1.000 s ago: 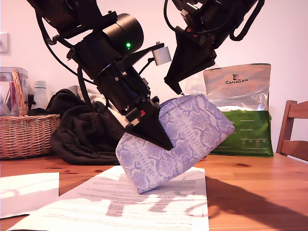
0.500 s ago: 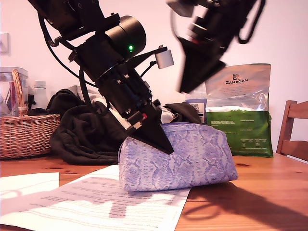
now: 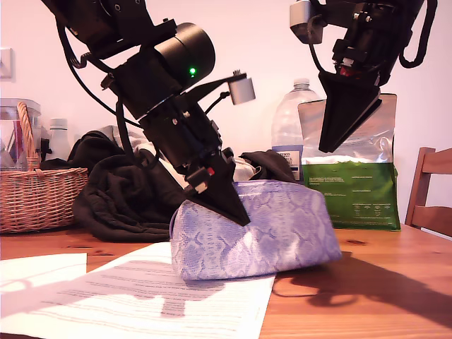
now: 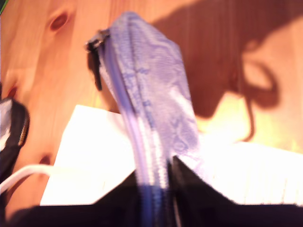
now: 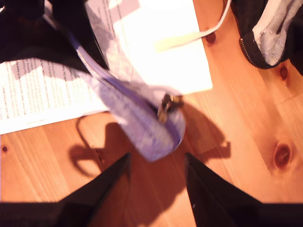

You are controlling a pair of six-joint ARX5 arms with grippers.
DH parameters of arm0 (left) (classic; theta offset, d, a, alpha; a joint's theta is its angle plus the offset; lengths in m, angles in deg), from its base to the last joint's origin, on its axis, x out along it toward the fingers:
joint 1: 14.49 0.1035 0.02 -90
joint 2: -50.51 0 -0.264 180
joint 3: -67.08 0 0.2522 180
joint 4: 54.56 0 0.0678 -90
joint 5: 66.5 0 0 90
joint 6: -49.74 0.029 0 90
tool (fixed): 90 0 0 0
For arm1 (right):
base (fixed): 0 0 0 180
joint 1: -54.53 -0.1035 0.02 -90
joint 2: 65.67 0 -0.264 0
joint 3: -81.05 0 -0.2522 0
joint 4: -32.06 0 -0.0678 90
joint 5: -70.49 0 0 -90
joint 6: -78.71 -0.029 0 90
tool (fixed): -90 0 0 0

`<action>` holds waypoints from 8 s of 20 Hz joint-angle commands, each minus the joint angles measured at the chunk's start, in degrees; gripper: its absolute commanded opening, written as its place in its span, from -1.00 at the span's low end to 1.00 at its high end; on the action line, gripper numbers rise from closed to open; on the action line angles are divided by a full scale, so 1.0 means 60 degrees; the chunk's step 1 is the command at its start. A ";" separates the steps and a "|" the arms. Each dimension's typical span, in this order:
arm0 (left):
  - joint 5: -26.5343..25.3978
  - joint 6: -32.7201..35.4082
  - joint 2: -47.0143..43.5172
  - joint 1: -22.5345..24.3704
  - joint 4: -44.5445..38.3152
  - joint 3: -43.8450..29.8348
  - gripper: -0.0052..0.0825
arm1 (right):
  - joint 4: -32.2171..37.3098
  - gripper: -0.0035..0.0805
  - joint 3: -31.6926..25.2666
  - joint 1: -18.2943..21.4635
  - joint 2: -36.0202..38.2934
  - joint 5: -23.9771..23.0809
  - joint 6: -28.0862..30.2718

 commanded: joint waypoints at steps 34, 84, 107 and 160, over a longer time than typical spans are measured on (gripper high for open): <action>-0.0922 0.2696 -0.3402 -0.0033 0.1246 -0.0080 -0.92 | 0.0601 -0.95 0.0113 -0.1173 0.0025 0.1792 0.0714; 0.4124 -0.1155 -0.4830 0.3177 -0.0393 -0.0007 -0.40 | 0.6178 -0.95 0.0113 -0.3391 0.0940 -0.0492 0.8743; 0.1548 0.2022 -0.4758 0.2084 0.0841 -0.0011 -0.93 | 0.6186 -0.95 0.0113 -0.3497 0.0940 -0.0197 0.8375; 0.0317 0.0652 -0.4834 0.1257 0.1413 -0.0011 -0.93 | 0.2958 -0.95 0.0113 -0.1235 0.0929 -0.1424 0.0827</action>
